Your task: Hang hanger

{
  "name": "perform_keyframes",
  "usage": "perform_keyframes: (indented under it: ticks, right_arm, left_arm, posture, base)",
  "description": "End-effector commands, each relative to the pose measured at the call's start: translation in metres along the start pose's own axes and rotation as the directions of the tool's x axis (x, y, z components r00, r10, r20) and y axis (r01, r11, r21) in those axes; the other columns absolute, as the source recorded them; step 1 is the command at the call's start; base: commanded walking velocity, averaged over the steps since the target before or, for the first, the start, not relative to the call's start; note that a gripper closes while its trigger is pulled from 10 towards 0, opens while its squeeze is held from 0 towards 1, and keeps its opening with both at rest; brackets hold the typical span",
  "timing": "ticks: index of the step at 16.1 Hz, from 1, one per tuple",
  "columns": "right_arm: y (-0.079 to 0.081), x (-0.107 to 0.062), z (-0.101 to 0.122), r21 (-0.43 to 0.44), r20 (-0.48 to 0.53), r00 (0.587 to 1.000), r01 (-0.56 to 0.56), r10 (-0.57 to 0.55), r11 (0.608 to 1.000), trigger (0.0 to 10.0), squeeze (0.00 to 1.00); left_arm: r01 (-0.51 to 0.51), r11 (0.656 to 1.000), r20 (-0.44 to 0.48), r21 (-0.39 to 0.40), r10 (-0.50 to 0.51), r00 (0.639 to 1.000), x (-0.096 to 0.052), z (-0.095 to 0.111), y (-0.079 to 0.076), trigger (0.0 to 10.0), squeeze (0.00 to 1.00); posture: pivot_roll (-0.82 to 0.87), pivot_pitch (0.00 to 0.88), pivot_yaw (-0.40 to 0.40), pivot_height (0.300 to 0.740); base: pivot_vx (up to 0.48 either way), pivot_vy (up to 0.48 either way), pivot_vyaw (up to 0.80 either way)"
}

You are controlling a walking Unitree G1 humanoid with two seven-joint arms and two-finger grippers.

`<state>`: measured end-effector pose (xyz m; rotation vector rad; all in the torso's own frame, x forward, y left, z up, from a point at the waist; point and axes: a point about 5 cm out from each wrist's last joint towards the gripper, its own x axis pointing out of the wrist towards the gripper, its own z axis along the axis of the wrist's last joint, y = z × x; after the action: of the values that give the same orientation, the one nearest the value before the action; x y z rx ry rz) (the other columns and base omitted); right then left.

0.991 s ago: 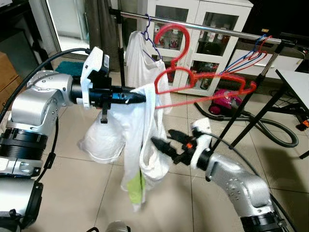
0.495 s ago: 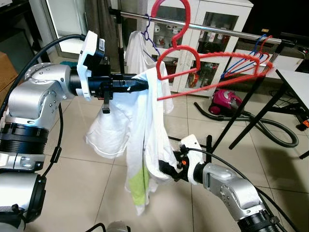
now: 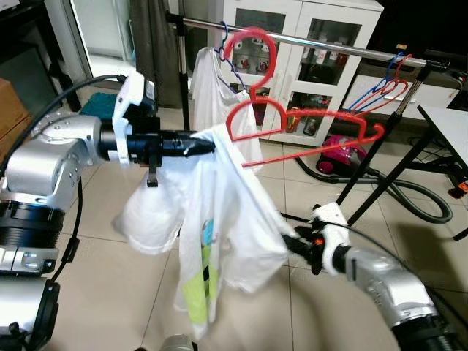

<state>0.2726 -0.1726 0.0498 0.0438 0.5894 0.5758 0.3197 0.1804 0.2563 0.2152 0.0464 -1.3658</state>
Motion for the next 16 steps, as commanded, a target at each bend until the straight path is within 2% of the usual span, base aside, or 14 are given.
perform_keyframes:
  ticks: [1,4,10,14,16]
  right_arm:
    - [-0.027,-0.015,-0.021,0.016,-0.107,0.987,0.12,-0.118,0.993,0.0,0.0]
    - [-0.051,-0.024,-0.017,0.006,-0.1,0.977,0.189,-0.187,0.982,0.0,0.0]
    - [-0.08,-0.036,-0.004,0.008,-0.054,0.96,0.276,-0.276,0.961,0.0,0.0]
    - [-0.112,-0.058,0.026,0.064,0.067,0.911,0.403,-0.407,0.913,0.0,0.0]
    - [-0.12,-0.064,0.036,0.086,0.102,0.895,0.427,-0.434,0.9,0.0,0.0]
  left_arm:
    - [-0.041,0.993,0.033,0.114,0.037,0.999,-0.011,0.022,0.0,0.0,0.0]
    - [-0.045,0.993,0.021,0.106,0.043,0.999,-0.011,0.016,-0.003,0.0,0.0]
    - [-0.038,0.995,-0.034,0.089,0.041,0.999,-0.013,0.001,-0.017,0.0,0.0]
    - [-0.052,0.996,-0.124,0.071,0.061,0.99,-0.022,-0.027,-0.031,0.0,0.0]
    - [-0.055,0.997,-0.136,0.061,0.062,0.989,-0.022,-0.033,-0.035,0.0,0.0]
  posture:
    - [0.13,0.0,-0.053,0.74]
    - [0.13,0.0,-0.053,0.74]
    - [0.13,0.0,-0.059,0.74]
    - [0.13,0.0,-0.054,0.74]
    - [0.13,0.0,-0.053,0.74]
  base:
    - [0.0,0.0,0.0]
    - [0.0,0.0,0.0]
    - [0.0,0.0,0.0]
    - [0.0,0.0,0.0]
    - [0.0,0.0,0.0]
